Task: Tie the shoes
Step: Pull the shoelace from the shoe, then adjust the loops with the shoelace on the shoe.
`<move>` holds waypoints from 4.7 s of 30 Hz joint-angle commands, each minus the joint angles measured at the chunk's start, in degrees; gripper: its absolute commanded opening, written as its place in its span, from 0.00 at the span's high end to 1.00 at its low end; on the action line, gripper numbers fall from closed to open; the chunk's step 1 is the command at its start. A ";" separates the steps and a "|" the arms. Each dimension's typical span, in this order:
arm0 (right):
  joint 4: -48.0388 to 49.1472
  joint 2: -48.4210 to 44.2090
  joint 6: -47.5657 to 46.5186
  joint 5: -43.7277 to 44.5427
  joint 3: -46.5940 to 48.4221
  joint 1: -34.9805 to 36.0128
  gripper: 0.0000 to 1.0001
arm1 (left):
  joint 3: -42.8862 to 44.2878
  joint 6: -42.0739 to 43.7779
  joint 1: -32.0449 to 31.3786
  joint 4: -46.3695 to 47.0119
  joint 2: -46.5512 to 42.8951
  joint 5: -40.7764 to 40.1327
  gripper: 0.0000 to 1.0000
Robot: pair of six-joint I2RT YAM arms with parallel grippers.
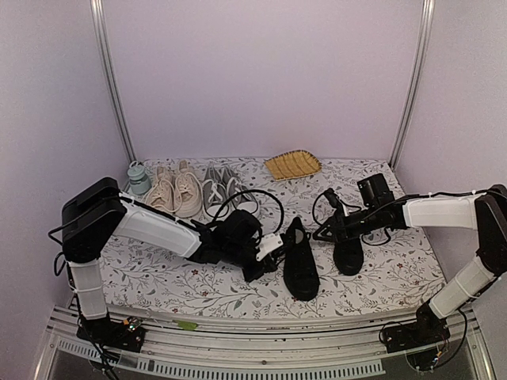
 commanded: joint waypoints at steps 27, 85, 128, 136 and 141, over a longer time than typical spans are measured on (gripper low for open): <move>13.55 10.95 1.62 -8.46 3.03 0.47 0.50 | 5.30 9.90 7.12 -3.28 2.27 4.58 0.46; 5.18 7.87 -2.16 -5.77 3.66 0.59 0.99 | 6.93 17.17 8.43 -1.56 3.46 10.03 0.61; 4.38 8.14 -2.70 -6.83 4.06 0.57 0.99 | 9.38 28.68 3.73 -5.67 5.96 8.04 0.58; 4.22 8.13 -2.86 -6.71 4.03 0.58 0.99 | 12.06 26.82 3.70 -6.03 8.87 2.16 0.72; 3.64 7.77 -2.94 -5.98 3.78 0.57 0.99 | 11.83 25.63 3.70 -6.31 7.96 2.41 1.00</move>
